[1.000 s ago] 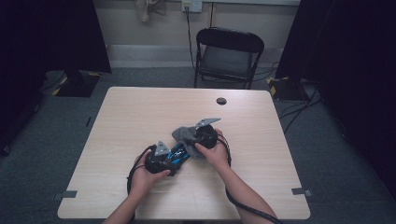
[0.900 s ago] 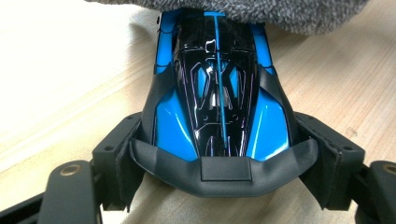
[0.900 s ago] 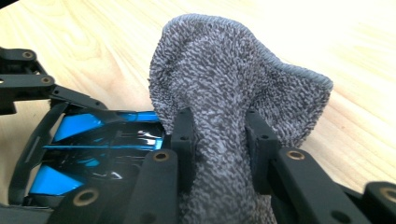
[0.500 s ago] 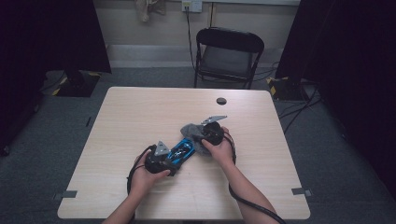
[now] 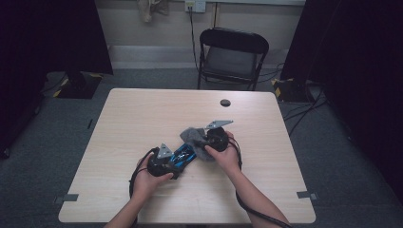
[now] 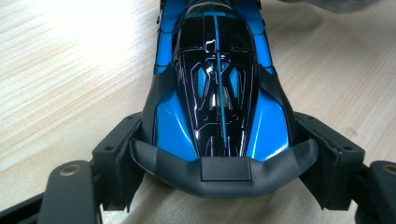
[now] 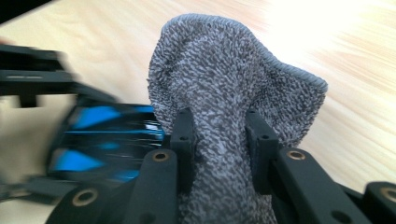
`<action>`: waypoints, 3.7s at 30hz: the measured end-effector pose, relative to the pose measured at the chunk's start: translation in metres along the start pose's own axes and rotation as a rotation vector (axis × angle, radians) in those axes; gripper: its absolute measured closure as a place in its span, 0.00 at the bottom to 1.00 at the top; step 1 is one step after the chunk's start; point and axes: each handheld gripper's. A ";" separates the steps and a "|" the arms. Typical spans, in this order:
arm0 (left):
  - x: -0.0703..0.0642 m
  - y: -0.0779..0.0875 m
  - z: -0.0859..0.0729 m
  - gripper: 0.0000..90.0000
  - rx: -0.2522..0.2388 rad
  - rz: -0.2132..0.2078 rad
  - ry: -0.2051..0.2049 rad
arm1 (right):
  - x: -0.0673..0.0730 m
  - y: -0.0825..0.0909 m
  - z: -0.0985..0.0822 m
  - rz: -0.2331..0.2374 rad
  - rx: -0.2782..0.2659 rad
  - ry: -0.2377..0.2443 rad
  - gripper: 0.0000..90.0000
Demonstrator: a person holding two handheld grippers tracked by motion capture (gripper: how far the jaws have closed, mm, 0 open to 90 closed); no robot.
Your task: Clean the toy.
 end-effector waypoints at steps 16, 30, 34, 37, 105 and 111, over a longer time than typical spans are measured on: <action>0.000 0.000 0.000 0.27 0.001 0.007 -0.006 | 0.063 -0.019 0.001 0.121 0.018 0.137 0.77; 0.000 0.000 0.000 0.27 0.001 0.001 -0.002 | 0.053 -0.019 0.002 0.083 0.012 0.132 0.78; 0.000 0.000 0.000 0.27 0.000 0.001 -0.001 | 0.043 -0.016 0.002 0.055 0.009 0.117 0.78; 0.000 0.000 0.000 0.27 0.001 0.001 -0.002 | 0.032 -0.014 0.000 0.015 0.011 0.102 0.78; 0.000 0.000 0.000 0.27 -0.001 0.000 0.000 | -0.037 -0.018 -0.008 -0.107 0.059 -0.079 0.78; 0.000 0.000 0.000 0.27 -0.002 -0.001 -0.001 | -0.039 -0.015 -0.010 -0.115 0.055 -0.081 0.78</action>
Point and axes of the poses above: each handheld gripper's, and its own axes: y roughly backward along the jaws, z roughly out of its top, x roughly to its left, and after that the axes turned 12 degrees about x, right-handed
